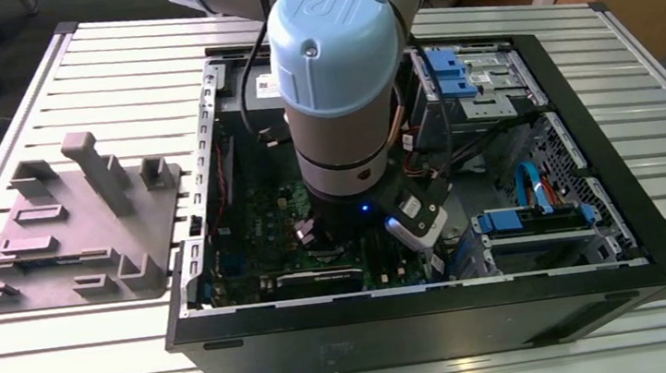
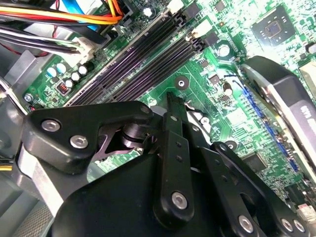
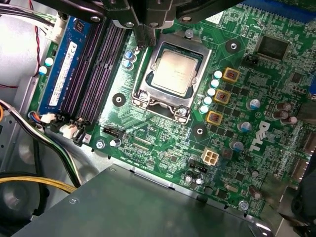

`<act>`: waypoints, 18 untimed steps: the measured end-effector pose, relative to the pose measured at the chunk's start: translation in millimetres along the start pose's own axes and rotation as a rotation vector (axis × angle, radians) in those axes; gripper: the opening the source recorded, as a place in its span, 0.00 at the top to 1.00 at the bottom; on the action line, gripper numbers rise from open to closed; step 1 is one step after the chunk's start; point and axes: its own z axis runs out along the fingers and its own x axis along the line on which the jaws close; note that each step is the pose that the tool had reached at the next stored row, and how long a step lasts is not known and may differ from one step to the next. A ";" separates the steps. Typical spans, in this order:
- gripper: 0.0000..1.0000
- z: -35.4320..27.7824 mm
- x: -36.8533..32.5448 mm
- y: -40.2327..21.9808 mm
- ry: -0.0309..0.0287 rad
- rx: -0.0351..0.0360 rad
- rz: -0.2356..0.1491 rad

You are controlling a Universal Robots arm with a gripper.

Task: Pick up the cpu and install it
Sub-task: 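Install the first cpu locking lever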

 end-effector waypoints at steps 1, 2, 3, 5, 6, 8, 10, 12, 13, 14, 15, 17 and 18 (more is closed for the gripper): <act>0.89 0.6 0.1 0.0 -0.0001 -0.0002 0.000; 0.89 1.3 0.2 0.0 -0.0002 -0.0006 0.000; 0.89 2.4 0.4 0.0 -0.0005 -0.0016 0.000; 0.89 4.3 0.7 -0.1 -0.0009 -0.0031 0.001; 0.89 5.1 0.4 -0.3 -0.0010 -0.0034 0.000; 0.89 6.6 -0.1 -0.5 -0.0013 -0.0038 0.000; 0.89 7.7 -0.6 -0.8 -0.0012 -0.0038 0.001; 0.89 8.3 -1.3 -1.1 -0.0013 -0.0038 0.001; 0.89 8.7 -1.6 -1.2 -0.0015 -0.0040 0.001; 0.89 8.9 -2.0 -1.3 -0.0014 -0.0041 0.001; 0.89 9.1 -2.3 -1.5 -0.0014 -0.0041 0.001; 0.89 9.9 -2.9 -1.7 -0.0018 -0.0048 0.001; 0.89 9.9 -3.2 -1.8 -0.0018 -0.0047 0.001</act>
